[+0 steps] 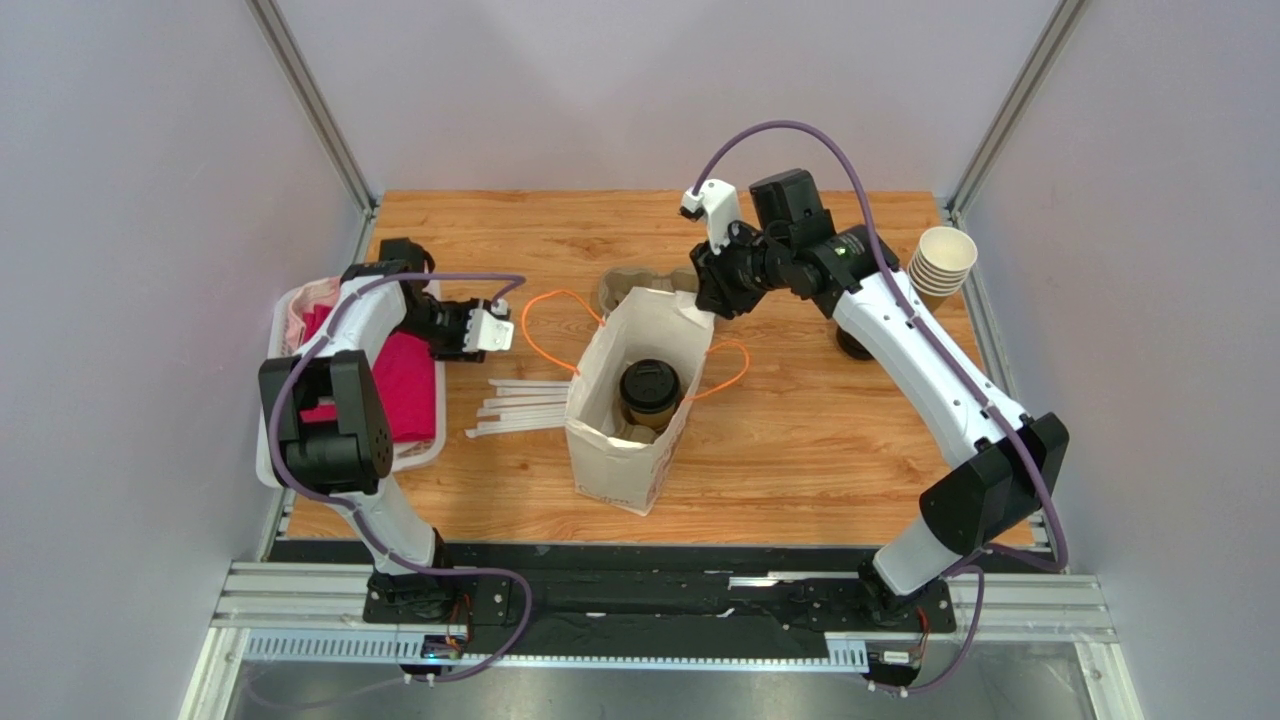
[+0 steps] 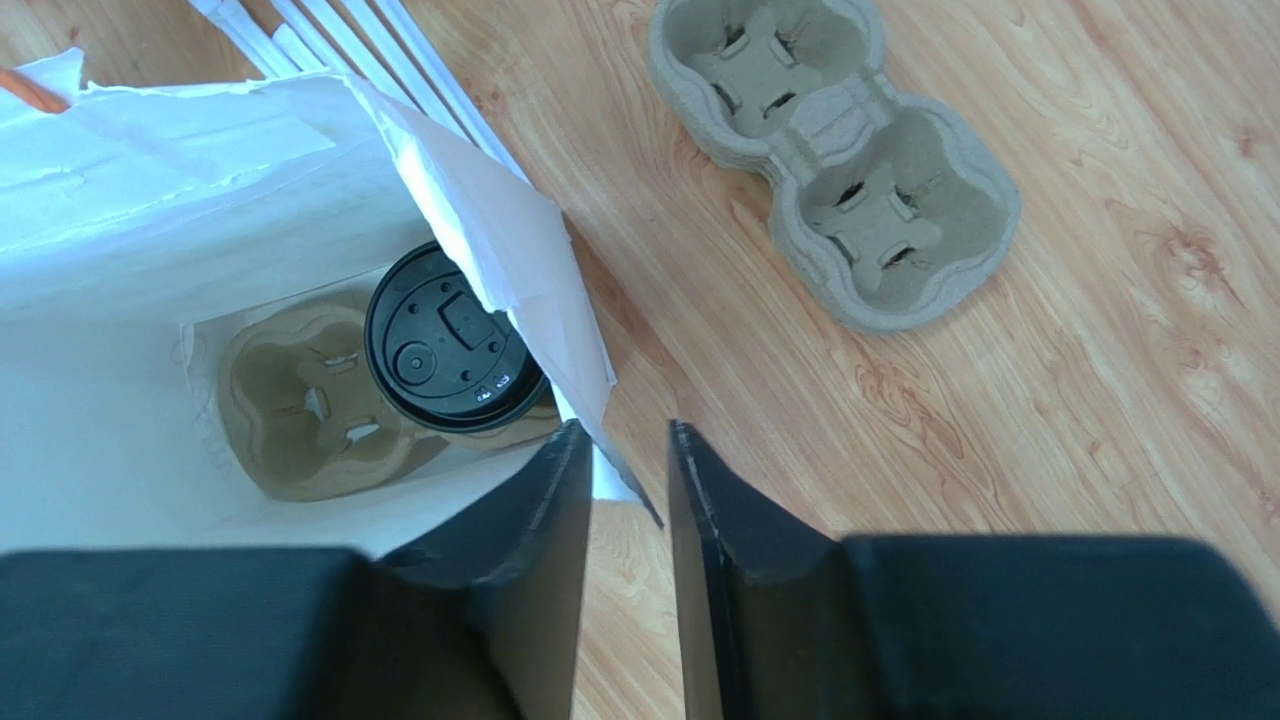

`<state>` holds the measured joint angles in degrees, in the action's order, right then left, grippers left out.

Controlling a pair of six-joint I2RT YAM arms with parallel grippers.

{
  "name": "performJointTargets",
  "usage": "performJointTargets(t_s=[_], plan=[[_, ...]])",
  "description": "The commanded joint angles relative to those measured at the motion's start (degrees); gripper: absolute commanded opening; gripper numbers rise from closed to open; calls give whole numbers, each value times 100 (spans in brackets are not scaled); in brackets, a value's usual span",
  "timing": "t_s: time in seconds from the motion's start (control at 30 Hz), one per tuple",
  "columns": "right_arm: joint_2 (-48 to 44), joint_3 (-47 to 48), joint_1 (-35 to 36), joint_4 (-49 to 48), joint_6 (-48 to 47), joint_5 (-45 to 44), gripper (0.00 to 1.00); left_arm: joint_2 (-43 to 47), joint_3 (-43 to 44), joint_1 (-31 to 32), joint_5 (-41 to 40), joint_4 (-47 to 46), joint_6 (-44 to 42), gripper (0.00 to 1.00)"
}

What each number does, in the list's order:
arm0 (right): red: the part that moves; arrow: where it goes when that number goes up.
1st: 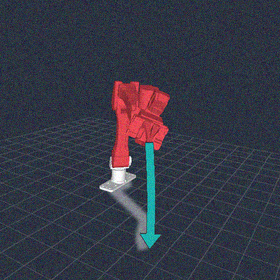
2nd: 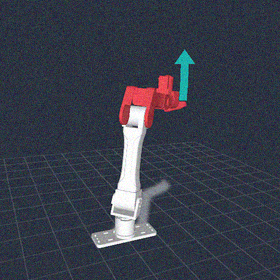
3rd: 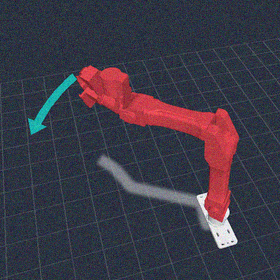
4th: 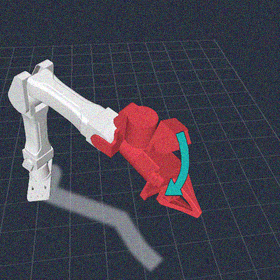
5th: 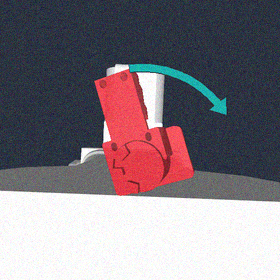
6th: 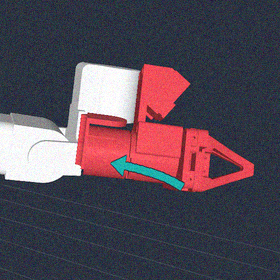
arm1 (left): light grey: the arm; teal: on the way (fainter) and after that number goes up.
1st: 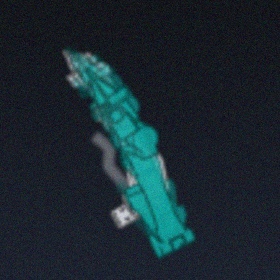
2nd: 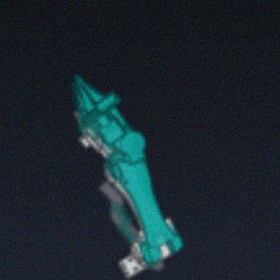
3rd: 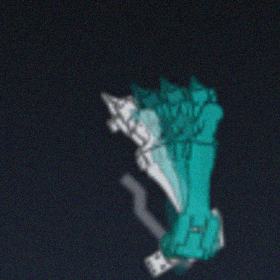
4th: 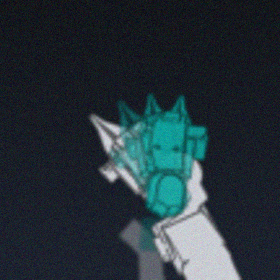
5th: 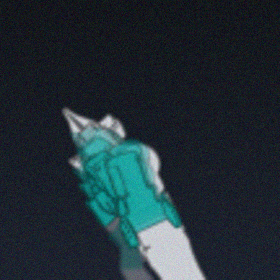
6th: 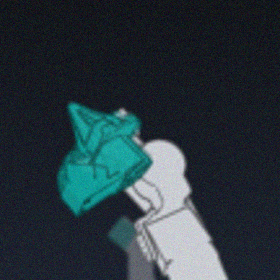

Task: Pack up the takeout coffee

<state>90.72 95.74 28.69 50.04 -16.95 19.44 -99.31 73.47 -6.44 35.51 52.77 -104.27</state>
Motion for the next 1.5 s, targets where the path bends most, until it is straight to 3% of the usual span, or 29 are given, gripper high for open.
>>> performJointTargets(t_s=[0.0,0.17,0.43,0.73,1.47], plan=[[-177,173,-12,102,-159,165,21,272,106,-51,316,-83,38,53],[-282,120,-21,260,-265,69,0,245,123,-59,308,-92,21,54],[-634,-56,-39,375,-423,-90,0,254,36,-7,343,58,-85,54],[-950,-380,-197,507,-449,-248,0,193,27,186,343,93,266,42],[-2181,-1260,-759,849,-511,-819,0,500,-500,934,360,-101,1373,42]])
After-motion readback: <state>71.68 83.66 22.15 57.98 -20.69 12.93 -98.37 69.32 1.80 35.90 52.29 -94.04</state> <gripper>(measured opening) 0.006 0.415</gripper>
